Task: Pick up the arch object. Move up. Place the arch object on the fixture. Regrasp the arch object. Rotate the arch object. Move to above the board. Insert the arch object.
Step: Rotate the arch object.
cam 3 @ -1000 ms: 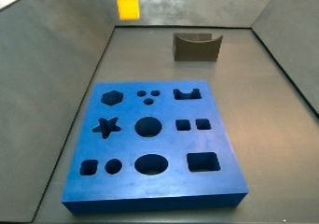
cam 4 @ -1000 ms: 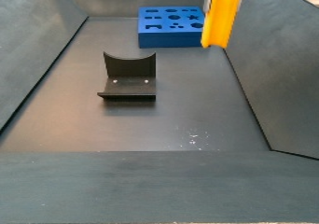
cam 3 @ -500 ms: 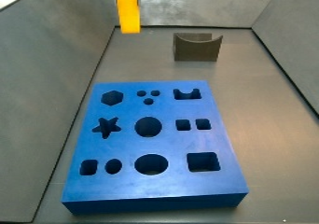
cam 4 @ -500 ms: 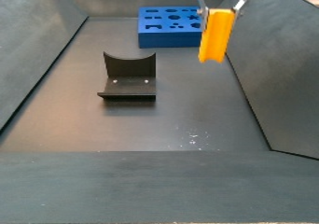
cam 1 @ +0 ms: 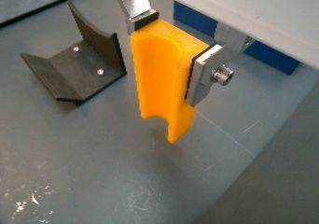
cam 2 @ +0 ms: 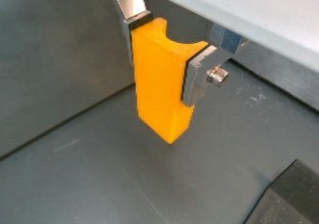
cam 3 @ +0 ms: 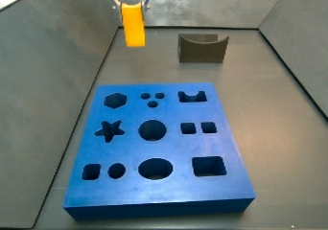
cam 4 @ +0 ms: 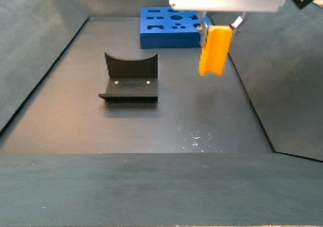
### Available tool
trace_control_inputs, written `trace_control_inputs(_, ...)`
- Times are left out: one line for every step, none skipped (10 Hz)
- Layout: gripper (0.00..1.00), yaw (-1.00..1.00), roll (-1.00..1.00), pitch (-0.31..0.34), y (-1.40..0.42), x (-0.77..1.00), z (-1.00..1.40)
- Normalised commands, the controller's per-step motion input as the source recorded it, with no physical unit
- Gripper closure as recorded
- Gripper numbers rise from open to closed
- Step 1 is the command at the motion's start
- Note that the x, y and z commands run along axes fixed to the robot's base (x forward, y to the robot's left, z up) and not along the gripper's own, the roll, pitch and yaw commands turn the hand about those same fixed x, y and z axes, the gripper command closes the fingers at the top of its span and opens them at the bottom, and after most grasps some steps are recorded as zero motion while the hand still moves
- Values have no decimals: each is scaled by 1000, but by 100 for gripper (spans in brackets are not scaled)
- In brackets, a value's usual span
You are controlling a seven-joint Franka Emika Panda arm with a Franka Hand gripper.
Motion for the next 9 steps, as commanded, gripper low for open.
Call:
trace_control_inputs(100,18,-57,-56,8,20,-886)
trace_control_inputs(100,18,-63,-54,5,18,-758)
trace_control_inputs(100,17,-67,-54,3,20,-663)
trace_control_inputs(0,0,0,0,0,0,0)
trace_control_inputs(0,0,0,0,0,0,861)
trace_control_inputs(0,-2,2,14,1,-6,825)
trace_control_inputs(0,-6,6,33,4,-23,723)
trace_control_inputs(0,-10,11,36,7,-25,618)
trace_control_inputs(0,-13,15,37,9,-26,538)
